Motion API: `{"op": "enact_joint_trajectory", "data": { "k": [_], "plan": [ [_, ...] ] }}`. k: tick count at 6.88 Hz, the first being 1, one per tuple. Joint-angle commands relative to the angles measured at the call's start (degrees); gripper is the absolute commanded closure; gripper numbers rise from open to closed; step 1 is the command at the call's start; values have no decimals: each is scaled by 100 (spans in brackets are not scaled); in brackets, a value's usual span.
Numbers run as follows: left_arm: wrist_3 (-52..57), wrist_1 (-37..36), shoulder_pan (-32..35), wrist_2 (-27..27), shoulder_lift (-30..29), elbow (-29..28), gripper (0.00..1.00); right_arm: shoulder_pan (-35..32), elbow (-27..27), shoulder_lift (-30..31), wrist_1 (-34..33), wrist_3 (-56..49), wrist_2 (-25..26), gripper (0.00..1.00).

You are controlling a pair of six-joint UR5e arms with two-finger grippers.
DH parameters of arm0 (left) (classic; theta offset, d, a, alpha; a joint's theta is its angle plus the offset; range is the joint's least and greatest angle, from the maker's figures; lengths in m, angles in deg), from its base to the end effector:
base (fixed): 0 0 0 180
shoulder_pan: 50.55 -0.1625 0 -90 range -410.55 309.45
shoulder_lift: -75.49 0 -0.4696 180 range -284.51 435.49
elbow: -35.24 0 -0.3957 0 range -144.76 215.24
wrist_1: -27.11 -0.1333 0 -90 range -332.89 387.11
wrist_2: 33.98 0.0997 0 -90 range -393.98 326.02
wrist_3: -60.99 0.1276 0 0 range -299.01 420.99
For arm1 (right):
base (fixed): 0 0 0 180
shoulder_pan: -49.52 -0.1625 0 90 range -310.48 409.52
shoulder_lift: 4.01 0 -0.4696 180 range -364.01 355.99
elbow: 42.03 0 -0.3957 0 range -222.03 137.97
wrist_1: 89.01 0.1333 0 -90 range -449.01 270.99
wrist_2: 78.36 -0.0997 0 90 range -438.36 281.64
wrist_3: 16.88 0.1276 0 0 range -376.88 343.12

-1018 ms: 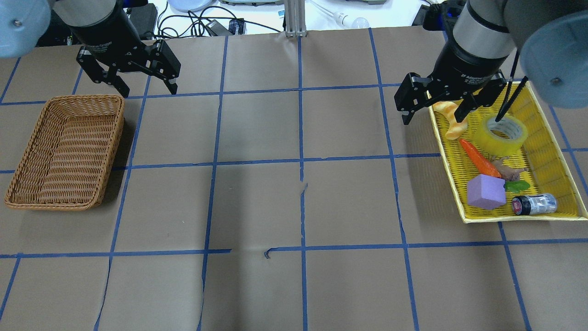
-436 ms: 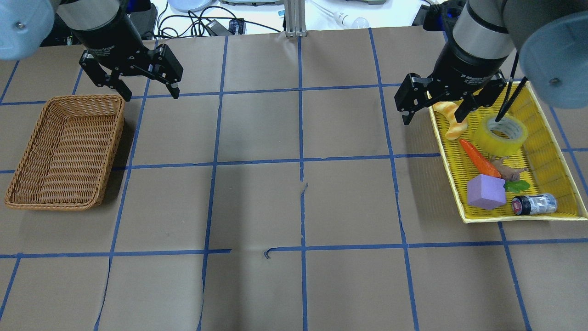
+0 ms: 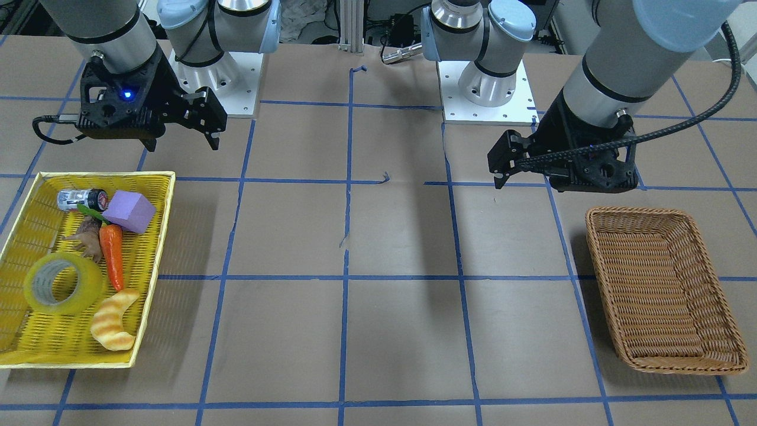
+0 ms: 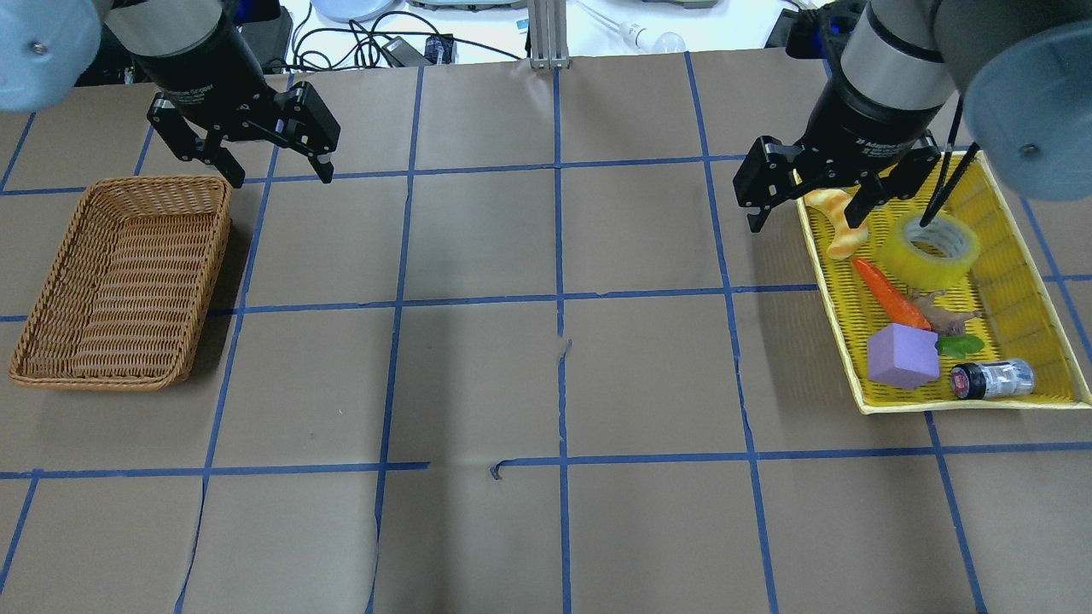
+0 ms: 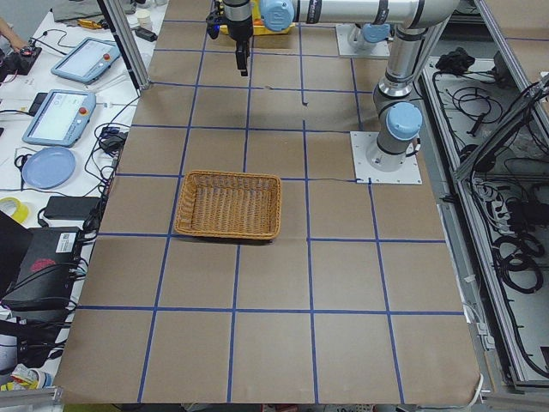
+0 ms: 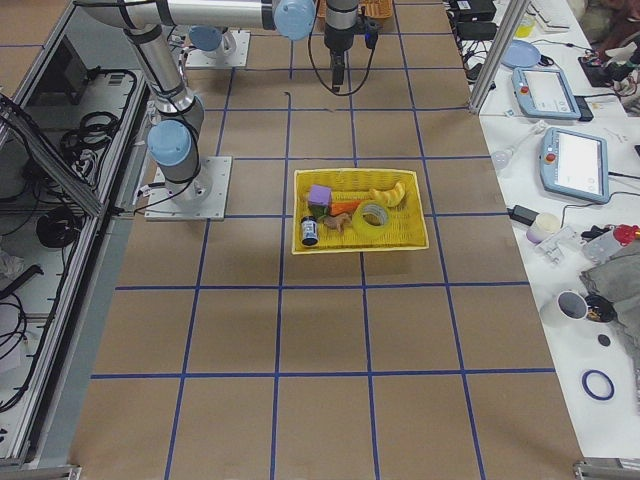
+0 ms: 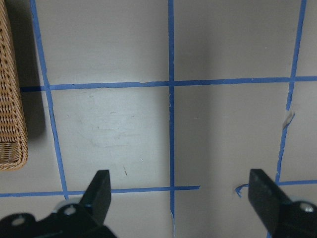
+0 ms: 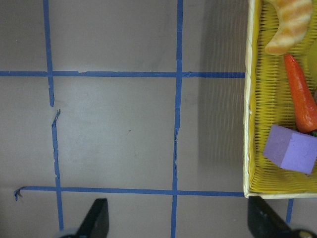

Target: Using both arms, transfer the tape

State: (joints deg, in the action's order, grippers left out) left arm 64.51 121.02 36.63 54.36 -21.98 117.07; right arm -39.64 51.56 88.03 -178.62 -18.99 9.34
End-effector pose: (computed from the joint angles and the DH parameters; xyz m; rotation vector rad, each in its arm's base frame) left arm -0.1098 -0.5552 0.5000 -0.0177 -3.1084 -0.0845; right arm 0.1315 -0.4761 0.4903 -0.0333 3.1000 0.0509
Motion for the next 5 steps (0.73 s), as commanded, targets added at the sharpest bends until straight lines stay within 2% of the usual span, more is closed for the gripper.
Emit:
{"op": "enact_joint_trajectory", "data": {
  "k": [1, 3, 4, 5],
  "plan": [
    [0, -4, 0, 0, 0, 0, 0, 48, 10, -28, -4, -87, -7, 0],
    [0, -4, 0, 0, 0, 0, 0, 328, 10, -273, -553, -132, -42, 0],
    [0, -4, 0, 0, 0, 0, 0, 765, 19, -692, -949, -480, -7, 0],
    [0, -4, 0, 0, 0, 0, 0, 1378, 45, -1001, -996, -1067, -42, 0]
  ]
}}
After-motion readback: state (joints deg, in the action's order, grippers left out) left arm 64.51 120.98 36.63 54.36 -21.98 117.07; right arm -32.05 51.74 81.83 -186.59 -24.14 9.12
